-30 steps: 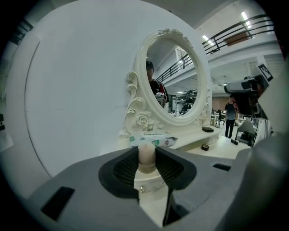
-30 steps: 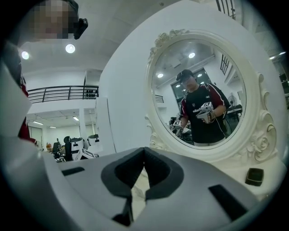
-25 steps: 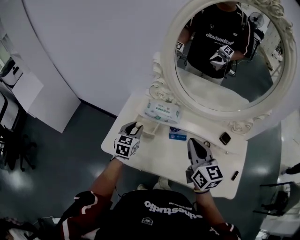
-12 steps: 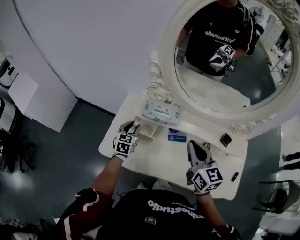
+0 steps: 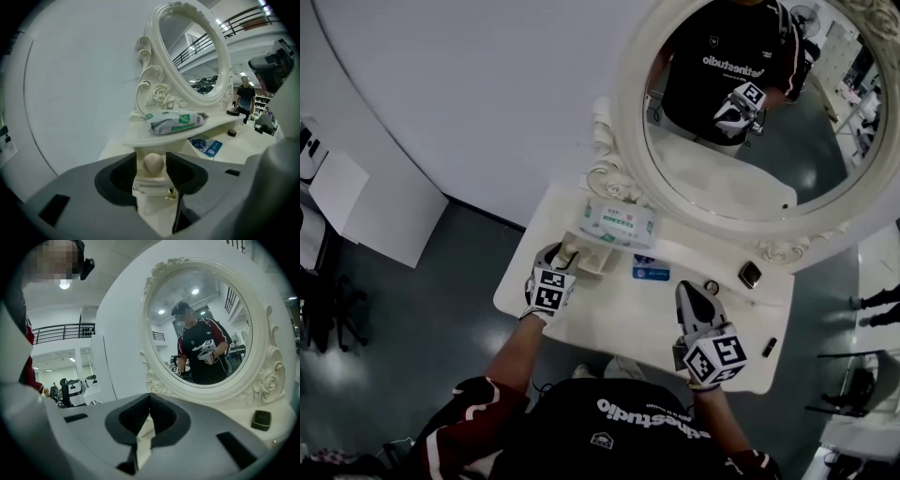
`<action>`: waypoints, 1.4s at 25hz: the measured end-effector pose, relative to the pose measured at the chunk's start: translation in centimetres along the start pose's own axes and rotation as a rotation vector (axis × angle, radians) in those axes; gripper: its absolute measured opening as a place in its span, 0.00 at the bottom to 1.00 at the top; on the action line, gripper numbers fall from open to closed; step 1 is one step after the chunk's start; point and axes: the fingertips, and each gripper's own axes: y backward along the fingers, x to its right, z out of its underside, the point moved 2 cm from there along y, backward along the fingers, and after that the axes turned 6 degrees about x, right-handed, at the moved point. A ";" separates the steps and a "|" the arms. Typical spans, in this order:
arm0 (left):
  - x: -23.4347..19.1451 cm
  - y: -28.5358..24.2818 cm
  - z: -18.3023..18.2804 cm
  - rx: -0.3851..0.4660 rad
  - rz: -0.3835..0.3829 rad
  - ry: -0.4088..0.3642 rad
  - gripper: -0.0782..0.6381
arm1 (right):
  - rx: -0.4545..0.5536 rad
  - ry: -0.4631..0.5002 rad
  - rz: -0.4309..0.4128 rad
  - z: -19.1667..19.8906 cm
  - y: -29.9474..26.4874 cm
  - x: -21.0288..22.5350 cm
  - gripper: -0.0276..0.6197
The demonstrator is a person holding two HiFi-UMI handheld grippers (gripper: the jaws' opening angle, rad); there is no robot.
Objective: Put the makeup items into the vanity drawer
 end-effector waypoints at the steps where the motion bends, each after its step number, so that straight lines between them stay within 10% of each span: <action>1: 0.0 0.0 0.0 0.003 0.003 0.003 0.37 | 0.002 0.000 0.003 0.0 0.0 0.1 0.05; 35: 4.4 7.7 -3.8 0.173 0.155 0.011 0.37 | 0.104 0.023 0.129 -0.7 6.1 -4.7 0.05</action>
